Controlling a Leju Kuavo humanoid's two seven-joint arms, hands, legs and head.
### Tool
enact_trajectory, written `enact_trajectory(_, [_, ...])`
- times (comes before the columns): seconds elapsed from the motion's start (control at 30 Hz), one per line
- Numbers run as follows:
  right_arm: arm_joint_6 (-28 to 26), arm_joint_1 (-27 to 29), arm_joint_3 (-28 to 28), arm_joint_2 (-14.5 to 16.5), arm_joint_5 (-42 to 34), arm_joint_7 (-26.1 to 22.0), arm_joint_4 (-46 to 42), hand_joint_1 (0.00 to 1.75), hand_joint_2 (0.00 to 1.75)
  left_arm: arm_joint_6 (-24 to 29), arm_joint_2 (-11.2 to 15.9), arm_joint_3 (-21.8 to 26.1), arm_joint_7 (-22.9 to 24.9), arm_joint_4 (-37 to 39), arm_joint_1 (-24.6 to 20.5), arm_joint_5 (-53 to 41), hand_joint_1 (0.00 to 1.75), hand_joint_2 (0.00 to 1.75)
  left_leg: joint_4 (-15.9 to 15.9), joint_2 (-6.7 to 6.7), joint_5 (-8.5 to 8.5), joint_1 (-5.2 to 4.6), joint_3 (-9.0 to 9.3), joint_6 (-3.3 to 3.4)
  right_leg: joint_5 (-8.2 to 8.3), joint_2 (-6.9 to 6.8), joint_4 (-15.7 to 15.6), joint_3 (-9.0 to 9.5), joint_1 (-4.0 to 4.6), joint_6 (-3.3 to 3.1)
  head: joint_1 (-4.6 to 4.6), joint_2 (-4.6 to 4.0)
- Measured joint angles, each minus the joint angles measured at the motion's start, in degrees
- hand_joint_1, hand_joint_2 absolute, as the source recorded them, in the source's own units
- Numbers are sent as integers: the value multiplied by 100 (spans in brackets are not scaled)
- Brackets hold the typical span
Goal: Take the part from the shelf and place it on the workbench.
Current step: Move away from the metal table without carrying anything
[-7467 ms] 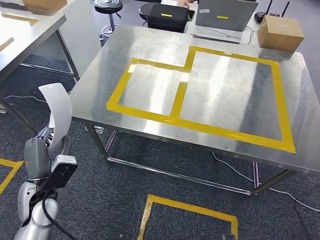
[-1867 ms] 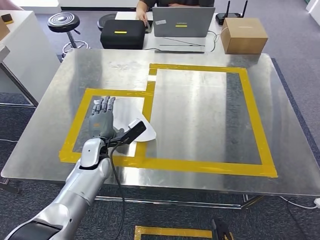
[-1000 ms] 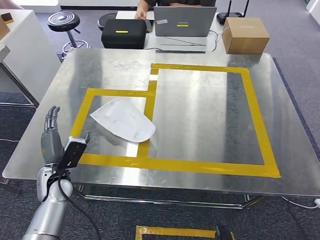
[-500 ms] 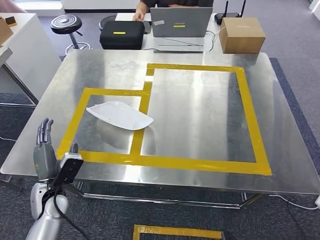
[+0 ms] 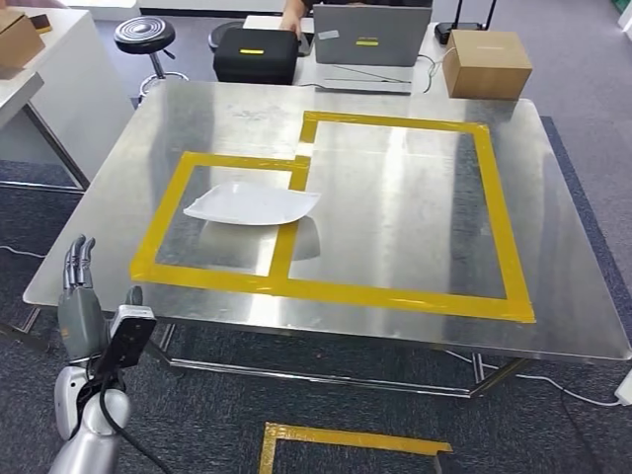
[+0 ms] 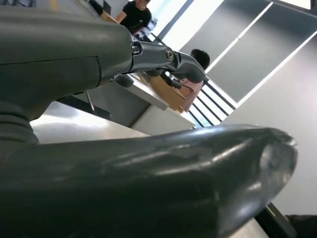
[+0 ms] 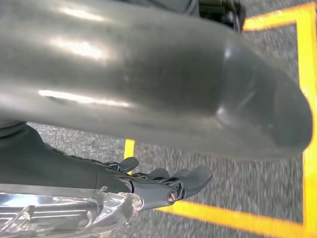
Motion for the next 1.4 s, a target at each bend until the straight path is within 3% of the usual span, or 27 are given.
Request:
enact_trajectory(0.07, [-4,2,1,-1,9,13,1,0,0,1,4,2,3,-3,8,3,0,0,-12,-93,125,12,-100,83,-241,50,180,-79,-15,76,8,0])
enact_trajectory(0.17, [-5,-2,2,-2,23,22,1,0,0,-1,3,-1,11,-7,7,-4,0,0,-11,-241,324,16,-324,139,-1037,203,1218,-362,-18,131,24,0])
enact_trajectory(0.2, [-5,-5,2,-2,27,22,1,0,0,-2,2,-1,11,-7,9,-5,0,0,-8,-294,391,12,-406,140,-1159,218,1514,-402,-15,129,23,0])
enact_trajectory(0.23, [-5,-7,2,-2,30,22,1,0,0,-2,3,-1,11,-7,11,-5,0,0,-6,-347,454,8,-484,136,-1164,229,1638,-355,-11,118,21,0])
enact_trajectory(0.27, [-5,-9,2,-2,33,22,1,0,0,-2,4,-1,11,-7,12,-5,0,0,-5,-404,517,5,-558,130,-1063,244,1534,-194,-8,97,21,0])
enact_trajectory(0.3, [-5,-13,2,-2,35,22,1,0,0,-2,4,-1,11,-7,11,-5,0,0,-3,-466,576,3,-625,118,-921,288,1227,69,-4,64,21,-1])
enact_trajectory(0.37, [-5,-28,2,-9,37,20,0,0,0,-2,-2,-1,13,-13,3,-4,0,0,2,-578,687,7,-733,83,-810,508,346,693,-4,-20,15,-1])
enact_trajectory(0.43, [-5,-38,2,-19,38,19,0,0,0,-5,-9,-2,17,-22,-11,-4,0,0,-2,-675,793,29,-793,19,-856,665,-169,1004,10,-61,25,0])
enact_trajectory(0.5, [-4,-42,1,-20,40,20,1,0,0,-11,-3,-2,20,-25,-12,-3,0,0,-24,-778,889,51,-829,-63,-805,593,-241,994,19,-89,45,1])
enact_trajectory(0.53, [-5,-49,-1,-19,42,20,2,0,0,-13,7,-1,20,-25,-9,-2,0,0,3,-772,854,50,-872,-95,-752,530,-263,967,10,-123,45,0])
enact_trajectory(0.6, [-5,-58,-2,-14,48,20,3,0,0,-15,25,-1,21,-26,-17,-1,0,0,312,-607,482,44,-1033,-152,-610,385,-311,871,-25,-184,4,-1])
enact_trajectory(0.67, [-3,-52,-3,-15,51,20,3,0,0,-16,27,-3,22,-26,-31,0,0,0,1016,-387,-95,58,-1253,-216,-493,233,-313,737,-26,-200,-39,-1])
enact_trajectory(0.7, [-2,-46,-4,-15,51,20,3,0,0,-17,29,-4,22,-26,-33,0,0,0,1368,-339,-243,77,-1322,-251,-439,148,-309,661,-28,-190,-43,-1])
enact_trajectory(0.73, [-1,-44,-5,-15,50,20,3,0,0,-17,31,-4,22,-26,-32,1,0,0,1602,-318,-248,98,-1327,-285,-386,62,-301,585,-34,-173,-43,-1])
enact_trajectory(0.8, [-1,-49,-7,-15,50,20,3,0,0,-17,33,-4,22,-26,-33,2,0,0,1521,-270,47,147,-1066,-354,-297,-103,-264,436,-61,-121,-46,0])
enact_trajectory(0.87, [-2,-63,-8,-22,50,19,1,0,0,-17,27,-6,22,-28,-53,1,0,0,778,1,205,197,-447,-437,-244,-233,-175,315,-70,-50,-67,0])
enact_trajectory(0.93, [-3,-78,-9,-28,49,19,-1,0,0,-17,18,-12,22,-32,-88,0,0,0,122,245,81,185,-10,-374,-191,-344,-86,236,-55,31,-81,0])
enact_trajectory(1.0, [-5,-76,-9,-27,49,19,1,0,0,-17,18,-15,22,-34,-75,-1,0,0,-19,189,51,123,-25,-185,-99,-481,-87,208,-76,109,-71,0])
enact_trajectory(1.03, [-5,-69,-9,-27,49,20,2,0,0,-17,21,-14,22,-34,-56,-1,0,0,-11,130,106,108,-88,-105,-108,-480,-83,192,-105,145,-67,1])
enact_trajectory(1.07, [-4,-53,-9,-26,49,21,4,0,0,-17,25,-10,24,-34,-48,1,0,0,-8,58,166,98,-149,-36,-223,-392,-12,159,-128,172,-65,1])
enact_trajectory(1.13, [-2,-27,-9,-23,50,22,7,0,0,-18,22,-9,29,-35,-56,1,0,0,-10,-87,305,86,-299,63,-760,-36,521,-9,-136,185,-46,1])
enact_trajectory(1.2, [-1,-19,-9,-23,50,22,8,0,0,-19,16,-15,33,-34,-57,-1,0,0,-7,-246,448,44,-479,112,-1272,196,1311,-195,-90,140,-14,1])
enact_trajectory(1.23, [-1,-20,-9,-23,50,22,8,0,0,-19,17,-17,34,-34,-53,-1,0,0,-5,-326,518,17,-567,125,-1348,230,1549,-207,-56,100,-2,1])
enact_trajectory(1.27, [-1,-23,-10,-23,50,22,8,0,0,-20,20,-17,34,-34,-50,-1,0,0,-2,-409,587,-8,-651,131,-1297,251,1588,-121,-17,46,0,1])
enact_trajectory(1.3, [-1,-27,-10,-24,50,21,8,0,0,-24,22,-17,35,-34,-50,1,0,0,0,-492,655,-29,-728,132,-1151,283,1405,79,25,-19,-1,1])
enact_trajectory(1.33, [-1,-33,-11,-24,51,21,8,0,0,-31,23,-17,35,-34,-52,2,0,0,2,-572,719,-41,-792,130,-997,369,1050,365,67,-93,0,1])
enact_trajectory(1.4, [0,-54,-12,-37,55,15,5,0,0,-50,19,-19,35,-35,-62,12,0,0,3,-706,843,-54,-888,108,-922,614,205,952,109,-221,-5,1])
